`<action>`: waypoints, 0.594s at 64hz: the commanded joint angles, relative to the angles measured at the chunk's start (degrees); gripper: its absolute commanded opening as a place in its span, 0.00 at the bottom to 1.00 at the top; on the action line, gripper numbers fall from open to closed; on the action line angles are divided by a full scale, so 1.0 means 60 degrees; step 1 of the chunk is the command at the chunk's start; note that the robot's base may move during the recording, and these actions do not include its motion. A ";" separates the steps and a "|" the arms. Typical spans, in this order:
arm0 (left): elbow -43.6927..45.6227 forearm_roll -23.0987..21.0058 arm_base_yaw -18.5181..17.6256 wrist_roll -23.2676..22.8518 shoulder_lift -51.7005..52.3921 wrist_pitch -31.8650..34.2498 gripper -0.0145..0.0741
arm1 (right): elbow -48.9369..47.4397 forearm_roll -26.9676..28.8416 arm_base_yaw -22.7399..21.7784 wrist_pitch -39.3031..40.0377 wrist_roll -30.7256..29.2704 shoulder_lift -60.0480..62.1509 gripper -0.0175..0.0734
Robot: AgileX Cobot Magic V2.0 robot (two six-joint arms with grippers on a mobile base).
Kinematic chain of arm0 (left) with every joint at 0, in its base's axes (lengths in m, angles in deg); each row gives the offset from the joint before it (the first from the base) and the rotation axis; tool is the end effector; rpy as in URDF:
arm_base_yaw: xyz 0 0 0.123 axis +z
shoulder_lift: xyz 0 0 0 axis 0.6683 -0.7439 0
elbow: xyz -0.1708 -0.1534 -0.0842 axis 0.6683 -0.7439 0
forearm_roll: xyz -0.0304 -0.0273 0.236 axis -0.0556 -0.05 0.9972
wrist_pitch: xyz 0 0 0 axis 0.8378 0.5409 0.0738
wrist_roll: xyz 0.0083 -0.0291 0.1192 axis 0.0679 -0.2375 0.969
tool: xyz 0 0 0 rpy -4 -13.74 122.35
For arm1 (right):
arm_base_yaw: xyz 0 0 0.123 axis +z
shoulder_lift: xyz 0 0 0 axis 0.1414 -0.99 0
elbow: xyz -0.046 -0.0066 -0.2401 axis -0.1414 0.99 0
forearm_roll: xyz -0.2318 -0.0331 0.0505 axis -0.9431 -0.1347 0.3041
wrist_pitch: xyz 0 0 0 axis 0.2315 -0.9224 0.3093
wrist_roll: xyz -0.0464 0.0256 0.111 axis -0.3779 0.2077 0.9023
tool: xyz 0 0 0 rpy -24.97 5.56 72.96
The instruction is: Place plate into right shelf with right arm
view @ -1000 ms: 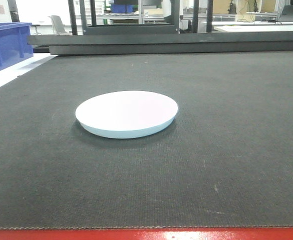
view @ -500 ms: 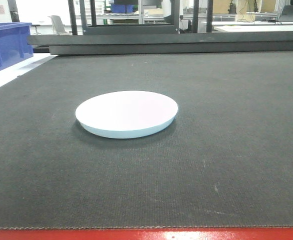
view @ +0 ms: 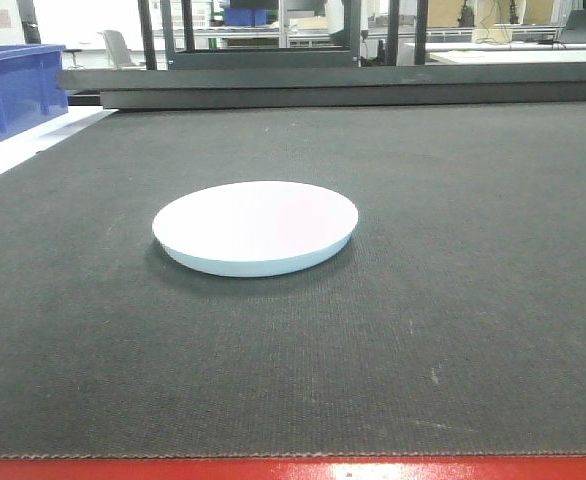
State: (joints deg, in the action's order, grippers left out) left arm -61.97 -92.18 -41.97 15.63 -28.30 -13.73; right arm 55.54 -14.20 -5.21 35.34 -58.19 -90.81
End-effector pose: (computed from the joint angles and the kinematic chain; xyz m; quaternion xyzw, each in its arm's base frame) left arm 0.1169 -0.0004 0.2044 0.0185 0.6862 0.0173 0.7269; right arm 0.1061 0.0085 0.2571 -0.0051 0.7168 0.0479 0.6956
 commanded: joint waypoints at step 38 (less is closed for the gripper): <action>-0.0075 -0.0021 0.0017 -0.0023 0.0104 0.0852 0.11 | -0.6918 -0.0023 0.1889 -0.2276 0.0279 -0.9545 0.83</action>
State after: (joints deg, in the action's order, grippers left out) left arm -61.97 -92.18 -41.97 15.63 -28.30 -13.73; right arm 21.34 -14.20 3.56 20.59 -57.16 -142.33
